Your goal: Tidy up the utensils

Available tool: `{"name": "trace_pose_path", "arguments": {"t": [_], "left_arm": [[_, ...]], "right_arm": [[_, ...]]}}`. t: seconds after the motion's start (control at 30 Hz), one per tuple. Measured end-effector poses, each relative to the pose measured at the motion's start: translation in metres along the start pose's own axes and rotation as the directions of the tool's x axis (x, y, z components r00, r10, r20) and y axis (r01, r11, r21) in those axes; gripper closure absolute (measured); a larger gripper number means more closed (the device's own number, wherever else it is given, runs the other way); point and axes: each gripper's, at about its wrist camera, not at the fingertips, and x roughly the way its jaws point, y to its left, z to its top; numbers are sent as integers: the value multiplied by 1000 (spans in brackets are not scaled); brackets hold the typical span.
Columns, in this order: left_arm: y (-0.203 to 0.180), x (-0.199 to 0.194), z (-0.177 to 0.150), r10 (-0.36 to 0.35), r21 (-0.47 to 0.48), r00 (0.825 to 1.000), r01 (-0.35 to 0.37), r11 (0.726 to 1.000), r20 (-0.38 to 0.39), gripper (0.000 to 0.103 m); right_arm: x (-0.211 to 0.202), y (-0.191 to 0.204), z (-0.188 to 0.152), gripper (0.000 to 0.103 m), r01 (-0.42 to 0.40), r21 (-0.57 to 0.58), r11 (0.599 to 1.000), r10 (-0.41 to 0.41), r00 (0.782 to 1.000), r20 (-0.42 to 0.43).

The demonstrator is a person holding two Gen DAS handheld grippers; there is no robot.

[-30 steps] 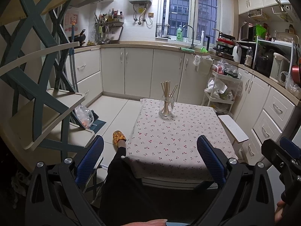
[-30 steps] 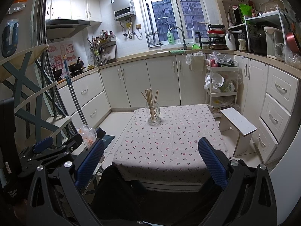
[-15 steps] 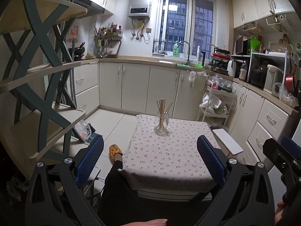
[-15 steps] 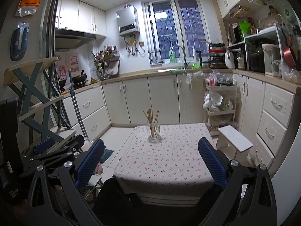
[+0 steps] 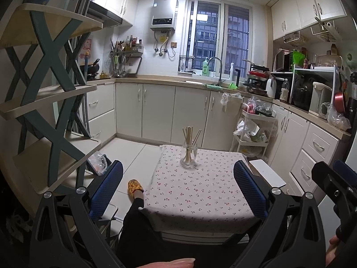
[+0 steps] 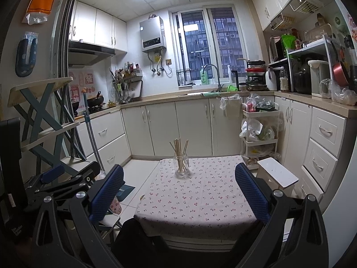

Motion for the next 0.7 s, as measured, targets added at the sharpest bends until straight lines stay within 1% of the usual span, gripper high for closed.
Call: {"name": "trace_pose_path", "arguments": {"t": [0.7], "left_arm": [[0,0,-1,-4,0,1000,4,1000,-2,8]], "right_arm": [[-1,2,-1,7,0,0,1000,0,1000,5]]}}
